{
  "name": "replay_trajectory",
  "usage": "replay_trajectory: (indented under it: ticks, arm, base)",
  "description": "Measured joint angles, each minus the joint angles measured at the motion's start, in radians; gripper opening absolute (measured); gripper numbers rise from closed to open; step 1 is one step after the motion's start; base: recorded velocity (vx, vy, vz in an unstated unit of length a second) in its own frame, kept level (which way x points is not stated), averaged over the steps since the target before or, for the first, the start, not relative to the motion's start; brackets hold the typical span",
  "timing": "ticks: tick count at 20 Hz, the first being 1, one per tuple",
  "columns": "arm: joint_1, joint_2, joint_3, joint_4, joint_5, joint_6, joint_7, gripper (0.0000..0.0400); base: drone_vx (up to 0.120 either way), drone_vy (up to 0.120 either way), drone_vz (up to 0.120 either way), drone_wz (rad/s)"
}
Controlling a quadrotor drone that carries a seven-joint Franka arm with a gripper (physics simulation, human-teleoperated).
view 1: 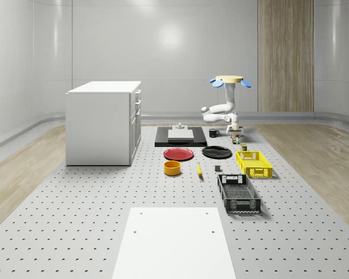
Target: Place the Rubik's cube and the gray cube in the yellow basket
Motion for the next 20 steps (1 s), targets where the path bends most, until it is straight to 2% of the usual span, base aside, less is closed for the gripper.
replay_trajectory:
  ticks: [10, 20]
  arm:
    - [-0.043, -0.015, 0.009, 0.045, 0.006, 0.031, 0.001, 0.0400]
    - [-0.063, -0.043, -0.040, 0.075, -0.034, 0.085, 0.002, 0.0400]
  base:
    - [0.000, 0.000, 0.000, 0.000]
    - [0.000, 0.000, 0.000, 0.000]
